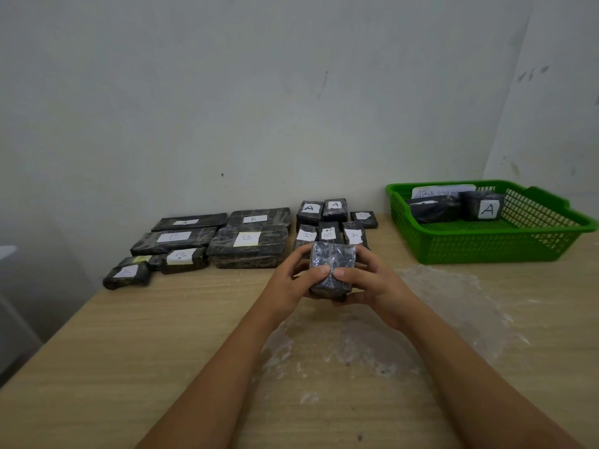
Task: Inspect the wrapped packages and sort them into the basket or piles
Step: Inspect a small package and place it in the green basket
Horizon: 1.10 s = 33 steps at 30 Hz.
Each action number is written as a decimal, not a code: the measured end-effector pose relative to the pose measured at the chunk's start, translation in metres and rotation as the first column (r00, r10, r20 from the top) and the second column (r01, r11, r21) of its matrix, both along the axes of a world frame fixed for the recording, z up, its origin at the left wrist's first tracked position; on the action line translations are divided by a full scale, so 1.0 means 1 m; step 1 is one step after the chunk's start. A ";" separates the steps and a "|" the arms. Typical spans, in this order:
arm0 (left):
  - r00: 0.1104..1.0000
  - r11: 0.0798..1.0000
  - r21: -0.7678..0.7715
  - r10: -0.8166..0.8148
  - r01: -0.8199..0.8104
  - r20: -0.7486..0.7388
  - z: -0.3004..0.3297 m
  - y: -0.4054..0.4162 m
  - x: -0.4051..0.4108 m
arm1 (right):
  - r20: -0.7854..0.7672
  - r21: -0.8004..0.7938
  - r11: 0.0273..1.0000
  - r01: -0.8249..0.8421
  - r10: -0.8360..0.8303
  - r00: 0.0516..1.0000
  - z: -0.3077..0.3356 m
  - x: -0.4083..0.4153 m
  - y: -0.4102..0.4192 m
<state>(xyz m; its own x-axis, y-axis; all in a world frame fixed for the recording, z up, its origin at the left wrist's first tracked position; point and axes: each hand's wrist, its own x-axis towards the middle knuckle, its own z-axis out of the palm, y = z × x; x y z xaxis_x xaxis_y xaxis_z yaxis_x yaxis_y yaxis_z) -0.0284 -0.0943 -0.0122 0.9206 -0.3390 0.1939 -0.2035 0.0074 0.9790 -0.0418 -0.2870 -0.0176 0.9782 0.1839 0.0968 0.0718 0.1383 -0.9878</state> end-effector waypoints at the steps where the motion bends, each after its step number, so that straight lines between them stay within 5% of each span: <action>1: 1.000 1.000 -0.004 -0.008 0.008 -0.009 0.000 -0.001 -0.001 | 0.001 -0.008 1.000 0.002 -0.002 1.000 0.000 0.000 -0.001; 12: 0.994 0.996 -0.032 -0.085 0.083 -0.064 -0.002 0.008 0.003 | -0.071 0.018 1.000 0.017 -0.016 0.997 0.008 -0.005 0.002; 16: 0.997 1.000 0.032 0.002 0.001 -0.082 -0.001 0.009 0.006 | -0.128 -0.096 0.995 0.010 -0.022 0.992 0.010 -0.008 0.005; 22: 0.984 0.972 0.223 0.110 -0.077 -0.139 0.001 0.009 0.008 | 0.036 -0.245 0.968 0.058 -0.051 0.998 0.009 -0.006 0.005; 27: 0.979 0.939 0.333 0.138 -0.081 -0.151 0.005 0.006 0.001 | -0.009 -0.166 0.971 0.171 -0.174 0.985 0.007 -0.002 0.006; 33: 0.994 0.974 0.224 0.047 -0.023 -0.100 0.005 0.010 0.003 | -0.209 -0.024 0.955 0.295 -0.293 0.933 0.002 0.008 -0.002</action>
<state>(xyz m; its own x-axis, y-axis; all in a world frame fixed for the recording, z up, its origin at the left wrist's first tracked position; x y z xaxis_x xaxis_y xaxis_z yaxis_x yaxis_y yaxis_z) -0.0251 -0.0839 -0.0070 0.9437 -0.3302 0.0201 -0.0970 -0.2182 0.9711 -0.0338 -0.2894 -0.0153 0.9867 -0.1151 -0.1147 -0.0969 0.1496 -0.9840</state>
